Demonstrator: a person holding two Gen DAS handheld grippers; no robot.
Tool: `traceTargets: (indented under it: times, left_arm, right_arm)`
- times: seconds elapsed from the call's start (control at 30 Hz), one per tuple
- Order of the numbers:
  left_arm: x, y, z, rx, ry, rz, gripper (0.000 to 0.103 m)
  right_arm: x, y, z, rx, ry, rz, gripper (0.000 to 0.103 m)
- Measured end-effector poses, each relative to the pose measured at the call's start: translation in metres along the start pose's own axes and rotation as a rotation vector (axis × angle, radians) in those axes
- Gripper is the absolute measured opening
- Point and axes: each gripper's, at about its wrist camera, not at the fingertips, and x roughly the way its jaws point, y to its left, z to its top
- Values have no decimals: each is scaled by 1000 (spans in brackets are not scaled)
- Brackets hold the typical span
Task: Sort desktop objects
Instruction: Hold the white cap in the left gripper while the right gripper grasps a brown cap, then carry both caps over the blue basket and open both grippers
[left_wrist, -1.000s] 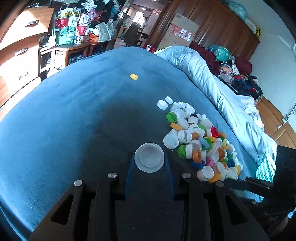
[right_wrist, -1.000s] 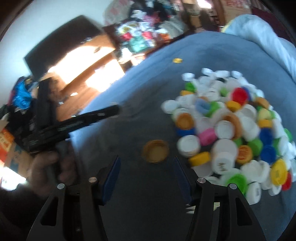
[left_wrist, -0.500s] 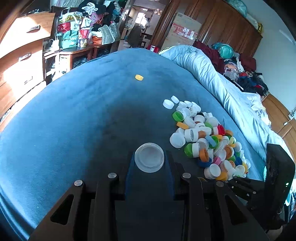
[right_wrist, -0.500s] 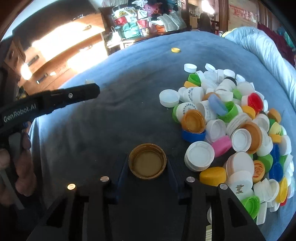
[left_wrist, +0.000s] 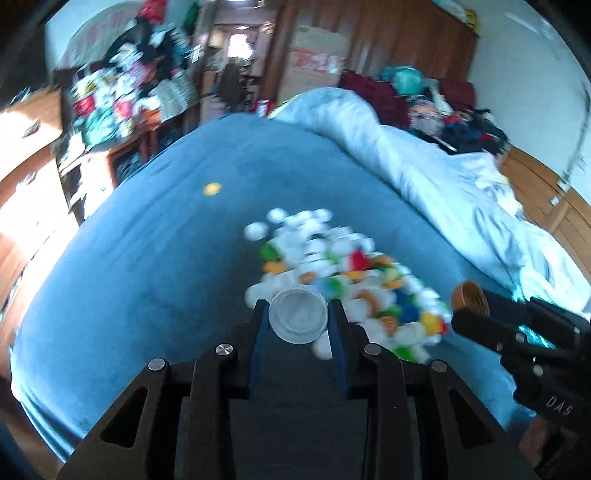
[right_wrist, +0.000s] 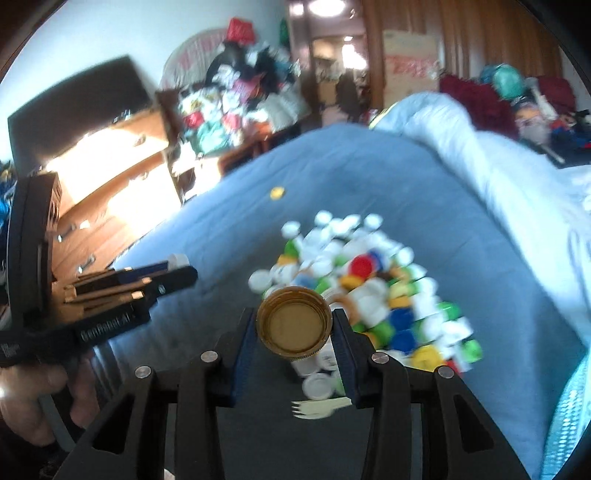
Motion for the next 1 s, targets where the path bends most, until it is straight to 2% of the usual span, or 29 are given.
traceTargets:
  times: [0.23,0.57,1.0]
  left_arm:
    - [-11,-62,21,113,-17,-12,27]
    - [-21,-112,40,210,-39,-3,27]
    - [-23,-197,53,323,-56,-93,27]
  right_arm:
    - [-55,-31,9,38,-76,-81,44]
    - [-107,-58,15,42,-152,-180,44]
    - [-160,-121,5,106,-189,-320,44]
